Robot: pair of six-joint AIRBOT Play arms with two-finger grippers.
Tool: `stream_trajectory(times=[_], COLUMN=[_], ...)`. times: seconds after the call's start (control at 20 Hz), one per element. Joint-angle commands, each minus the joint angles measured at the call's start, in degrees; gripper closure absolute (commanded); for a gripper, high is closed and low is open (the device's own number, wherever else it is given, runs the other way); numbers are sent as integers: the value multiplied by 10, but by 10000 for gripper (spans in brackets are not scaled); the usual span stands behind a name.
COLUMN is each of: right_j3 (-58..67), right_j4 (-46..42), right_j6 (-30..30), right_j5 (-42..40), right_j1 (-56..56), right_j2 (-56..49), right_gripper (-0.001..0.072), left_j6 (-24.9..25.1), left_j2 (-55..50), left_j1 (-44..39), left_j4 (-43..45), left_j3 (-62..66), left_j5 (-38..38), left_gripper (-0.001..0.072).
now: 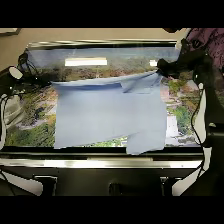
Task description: Fold the clothes and pants, and hang the long-sleeved shirts on hangers.
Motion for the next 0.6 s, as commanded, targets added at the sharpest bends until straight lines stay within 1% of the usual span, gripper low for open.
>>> stream_trajectory(times=[0.0,0.1,0.35,0.55], right_j3=[1,1,1,1], right_j4=[-22,-40,-89,-125], right_j6=[0,0,0,0], right_j5=[49,8,-124,-200], right_j1=[5,5,5,5], right_j2=[-32,-28,-22,-22], right_gripper=[684,683,683,683], left_j6=[3,3,0,-28], left_j2=[-43,-43,-43,-43], left_j1=[2,3,3,3], left_j4=[-1,-1,-8,-7], left_j3=[31,31,30,29], left_j5=[14,-36,-200,-314], left_gripper=[692,692,692,692])
